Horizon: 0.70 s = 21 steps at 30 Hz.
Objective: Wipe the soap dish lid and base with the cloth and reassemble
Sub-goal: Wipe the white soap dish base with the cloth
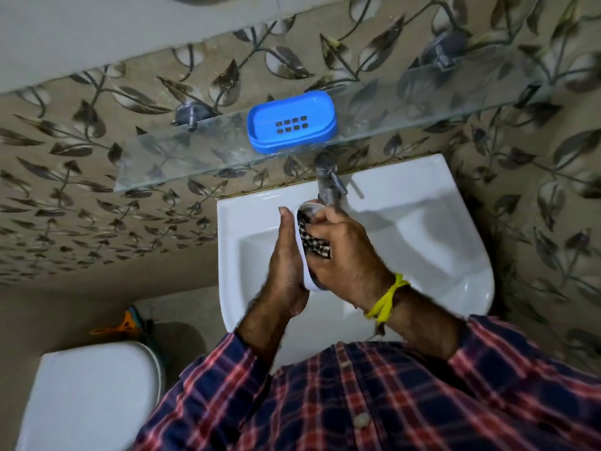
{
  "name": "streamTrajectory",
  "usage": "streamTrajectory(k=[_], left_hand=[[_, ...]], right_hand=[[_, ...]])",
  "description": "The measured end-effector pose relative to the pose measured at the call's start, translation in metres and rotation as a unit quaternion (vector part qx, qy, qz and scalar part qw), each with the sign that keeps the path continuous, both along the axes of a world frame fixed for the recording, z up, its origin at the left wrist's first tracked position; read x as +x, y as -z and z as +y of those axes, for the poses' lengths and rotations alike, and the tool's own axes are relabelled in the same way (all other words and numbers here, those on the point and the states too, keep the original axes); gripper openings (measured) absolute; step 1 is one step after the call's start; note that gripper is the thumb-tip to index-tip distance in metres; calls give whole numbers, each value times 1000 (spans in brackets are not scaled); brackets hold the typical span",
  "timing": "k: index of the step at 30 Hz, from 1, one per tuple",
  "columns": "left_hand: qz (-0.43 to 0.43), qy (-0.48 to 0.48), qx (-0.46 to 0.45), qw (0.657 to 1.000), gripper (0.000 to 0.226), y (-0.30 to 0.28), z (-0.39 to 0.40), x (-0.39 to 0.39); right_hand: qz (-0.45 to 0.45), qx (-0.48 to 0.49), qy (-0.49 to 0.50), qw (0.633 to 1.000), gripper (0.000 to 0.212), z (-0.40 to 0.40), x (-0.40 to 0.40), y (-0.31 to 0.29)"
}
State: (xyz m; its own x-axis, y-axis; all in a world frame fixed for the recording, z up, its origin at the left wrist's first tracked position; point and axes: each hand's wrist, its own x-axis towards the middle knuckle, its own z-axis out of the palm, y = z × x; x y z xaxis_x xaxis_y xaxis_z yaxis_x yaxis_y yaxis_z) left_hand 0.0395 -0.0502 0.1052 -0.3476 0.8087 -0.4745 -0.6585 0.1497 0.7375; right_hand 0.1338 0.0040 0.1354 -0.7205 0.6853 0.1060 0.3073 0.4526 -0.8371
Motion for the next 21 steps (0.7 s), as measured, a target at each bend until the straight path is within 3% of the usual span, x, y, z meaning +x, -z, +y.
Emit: streamTrajectory(k=[2,6,10,14,16,21], left_hand=[[2,0,2,1000,66,3,-4,-2],[-17,-10,19,1000,67,7,-7,3],[-41,-14,26,999,67,12,-8,6],[-32,-33,30,999,67,12,-9,-6],[-37,-29,37,998,68,9,-11,-11],[-46,-14,6,999,71,11,-11,-2]], right_hand=[[-72,33,-39,996,27,-3,6,1],[-240,189,6,952,46,-18,8,-2],[-206,157,47,965,41,-6,2,-7],[-138,119,-46,982,22,-15,2,-13],[-172,163,-68,969,27,-20,11,-10],[-175,189,-11,966,38,-10,-1,-20]])
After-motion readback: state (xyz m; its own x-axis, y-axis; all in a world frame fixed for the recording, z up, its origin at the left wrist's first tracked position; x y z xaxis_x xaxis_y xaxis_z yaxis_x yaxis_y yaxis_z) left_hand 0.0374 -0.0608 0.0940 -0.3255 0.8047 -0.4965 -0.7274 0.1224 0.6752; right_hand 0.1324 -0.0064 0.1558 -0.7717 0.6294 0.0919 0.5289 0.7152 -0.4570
